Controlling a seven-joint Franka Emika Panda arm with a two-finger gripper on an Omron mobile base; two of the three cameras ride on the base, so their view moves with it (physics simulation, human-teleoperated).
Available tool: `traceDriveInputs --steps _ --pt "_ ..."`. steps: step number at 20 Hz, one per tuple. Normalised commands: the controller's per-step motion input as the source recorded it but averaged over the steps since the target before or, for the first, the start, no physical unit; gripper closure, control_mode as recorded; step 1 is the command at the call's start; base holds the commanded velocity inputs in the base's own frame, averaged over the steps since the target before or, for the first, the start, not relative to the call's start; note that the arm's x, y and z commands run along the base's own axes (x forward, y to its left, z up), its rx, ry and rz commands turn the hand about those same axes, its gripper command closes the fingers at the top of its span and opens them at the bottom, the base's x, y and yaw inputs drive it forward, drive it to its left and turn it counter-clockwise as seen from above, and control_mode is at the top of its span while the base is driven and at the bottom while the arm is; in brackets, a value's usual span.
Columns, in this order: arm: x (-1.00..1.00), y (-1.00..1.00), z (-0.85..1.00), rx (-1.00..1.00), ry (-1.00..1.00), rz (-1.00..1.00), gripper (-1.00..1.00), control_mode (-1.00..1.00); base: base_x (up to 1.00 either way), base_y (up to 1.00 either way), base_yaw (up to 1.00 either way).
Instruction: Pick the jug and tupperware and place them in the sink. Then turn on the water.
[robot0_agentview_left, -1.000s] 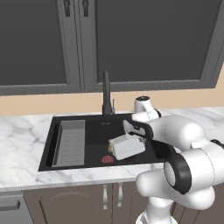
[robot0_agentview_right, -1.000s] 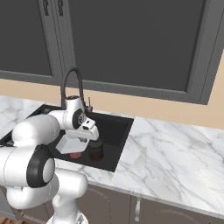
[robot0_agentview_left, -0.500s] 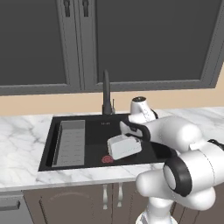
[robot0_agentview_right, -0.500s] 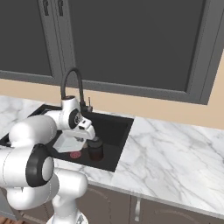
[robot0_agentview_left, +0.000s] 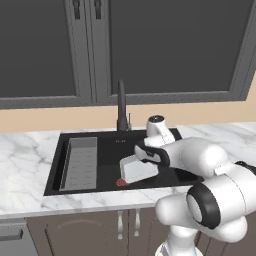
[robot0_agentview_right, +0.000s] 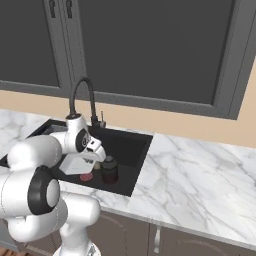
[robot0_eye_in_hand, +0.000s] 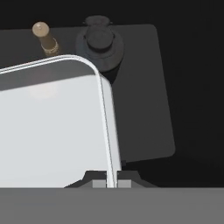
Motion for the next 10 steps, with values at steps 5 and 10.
traceDriveInputs --steps 5,10 --pt "0.00 0.01 -0.06 0.00 -0.06 0.00 1.00 -1.00 0.00 0.00 0.00" --pt "0.00 0.00 -0.04 0.00 0.00 0.00 1.00 -1.00 0.00 0.00 0.00"
